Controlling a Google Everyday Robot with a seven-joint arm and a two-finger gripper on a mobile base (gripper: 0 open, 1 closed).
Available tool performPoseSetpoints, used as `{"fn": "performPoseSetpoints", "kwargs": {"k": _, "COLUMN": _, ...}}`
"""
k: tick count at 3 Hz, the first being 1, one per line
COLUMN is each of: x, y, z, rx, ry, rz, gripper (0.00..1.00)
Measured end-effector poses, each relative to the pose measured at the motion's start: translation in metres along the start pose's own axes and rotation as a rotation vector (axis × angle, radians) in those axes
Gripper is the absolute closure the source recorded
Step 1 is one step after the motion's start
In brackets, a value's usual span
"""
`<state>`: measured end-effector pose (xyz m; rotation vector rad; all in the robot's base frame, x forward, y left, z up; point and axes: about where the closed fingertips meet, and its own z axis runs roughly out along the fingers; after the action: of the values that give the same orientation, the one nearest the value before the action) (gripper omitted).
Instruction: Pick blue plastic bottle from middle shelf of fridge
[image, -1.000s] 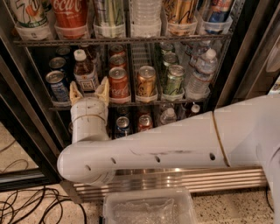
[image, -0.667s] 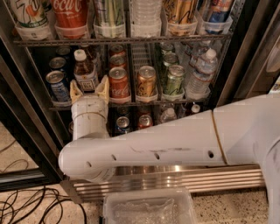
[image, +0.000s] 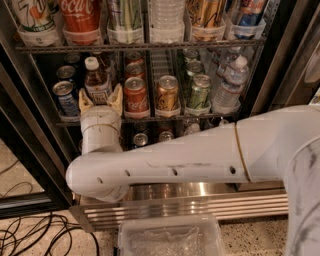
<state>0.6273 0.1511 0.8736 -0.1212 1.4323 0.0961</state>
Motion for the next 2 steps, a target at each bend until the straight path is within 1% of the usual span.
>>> {"fn": "performPoseSetpoints", "kwargs": {"k": 1, "x": 0.000, "y": 0.000, "z": 0.009, "rx": 0.008, "ry": -0.006, "rz": 0.008, "gripper": 0.35}}
{"fn": "performPoseSetpoints", "kwargs": {"k": 2, "x": 0.000, "y": -0.006, "z": 0.019, "rx": 0.025, "ry": -0.011, "rz": 0.017, "gripper": 0.35}}
